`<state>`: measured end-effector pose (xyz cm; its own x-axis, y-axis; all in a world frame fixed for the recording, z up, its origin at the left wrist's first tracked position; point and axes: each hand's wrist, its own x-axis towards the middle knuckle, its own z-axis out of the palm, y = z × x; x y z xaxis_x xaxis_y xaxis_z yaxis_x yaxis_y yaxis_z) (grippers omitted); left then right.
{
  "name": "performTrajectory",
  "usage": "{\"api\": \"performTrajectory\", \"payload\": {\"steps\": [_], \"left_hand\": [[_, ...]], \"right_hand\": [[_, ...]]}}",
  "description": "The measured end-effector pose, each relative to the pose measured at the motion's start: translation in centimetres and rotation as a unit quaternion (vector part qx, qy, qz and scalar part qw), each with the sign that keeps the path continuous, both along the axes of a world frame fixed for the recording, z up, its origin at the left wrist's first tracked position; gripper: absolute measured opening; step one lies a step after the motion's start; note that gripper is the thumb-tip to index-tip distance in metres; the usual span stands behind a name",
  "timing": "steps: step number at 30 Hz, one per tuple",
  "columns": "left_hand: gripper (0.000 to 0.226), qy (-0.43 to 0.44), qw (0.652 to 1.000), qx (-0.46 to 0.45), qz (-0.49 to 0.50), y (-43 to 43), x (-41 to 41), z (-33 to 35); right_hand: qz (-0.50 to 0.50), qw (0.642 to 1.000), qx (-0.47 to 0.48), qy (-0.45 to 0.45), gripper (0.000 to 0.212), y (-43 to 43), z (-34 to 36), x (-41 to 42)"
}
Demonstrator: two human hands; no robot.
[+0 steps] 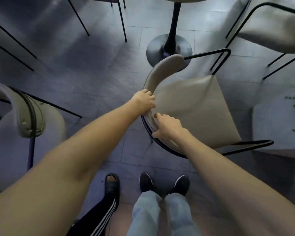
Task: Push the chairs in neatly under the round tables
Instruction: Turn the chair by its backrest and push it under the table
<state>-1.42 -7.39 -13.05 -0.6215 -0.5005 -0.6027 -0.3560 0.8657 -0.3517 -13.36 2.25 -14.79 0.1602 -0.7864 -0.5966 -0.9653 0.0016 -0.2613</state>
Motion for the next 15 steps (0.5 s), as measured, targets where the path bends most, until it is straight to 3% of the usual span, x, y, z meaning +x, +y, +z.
{"api": "performTrajectory", "payload": {"steps": [8, 15], "left_hand": [[0.033, 0.102, 0.994, 0.002, -0.032, -0.9, 1.4, -2.3], [0.041, 0.130, 0.991, -0.020, -0.022, -0.8, 2.0, -3.1]], "right_hand": [[0.039, 0.999, 0.000, -0.030, 0.065, -0.4, -0.9, 0.3], [0.057, 0.998, -0.016, -0.034, 0.059, -0.4, -1.4, -0.5]]}}
